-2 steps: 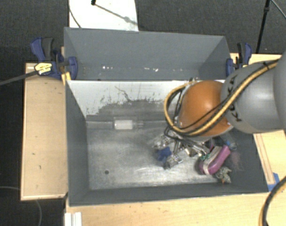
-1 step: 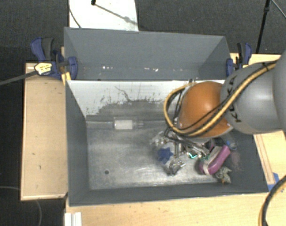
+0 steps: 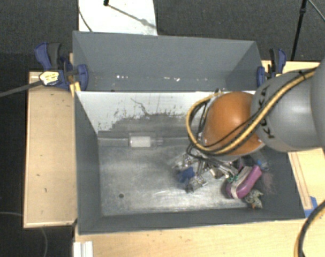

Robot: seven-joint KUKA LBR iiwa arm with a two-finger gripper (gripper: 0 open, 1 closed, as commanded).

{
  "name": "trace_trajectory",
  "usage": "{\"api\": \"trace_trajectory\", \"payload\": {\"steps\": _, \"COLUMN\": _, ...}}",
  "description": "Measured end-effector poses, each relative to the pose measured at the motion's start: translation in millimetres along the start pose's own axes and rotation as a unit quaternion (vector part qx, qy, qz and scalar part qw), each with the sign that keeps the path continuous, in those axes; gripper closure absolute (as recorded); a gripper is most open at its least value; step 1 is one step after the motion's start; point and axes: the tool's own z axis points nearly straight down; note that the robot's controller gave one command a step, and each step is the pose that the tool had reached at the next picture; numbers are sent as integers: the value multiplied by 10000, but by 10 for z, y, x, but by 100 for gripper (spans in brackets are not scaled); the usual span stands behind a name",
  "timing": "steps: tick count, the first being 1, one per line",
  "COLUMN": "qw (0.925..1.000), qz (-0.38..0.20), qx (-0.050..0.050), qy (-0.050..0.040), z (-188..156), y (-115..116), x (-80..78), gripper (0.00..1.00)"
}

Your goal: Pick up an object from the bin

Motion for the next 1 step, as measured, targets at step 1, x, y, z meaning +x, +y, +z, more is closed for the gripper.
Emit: {"api": "trace_trajectory", "payload": {"steps": 1, "qw": 9984, "qz": -566, "qx": 9, "qy": -6, "z": -1524, "y": -169, "x": -133, "gripper": 100}}
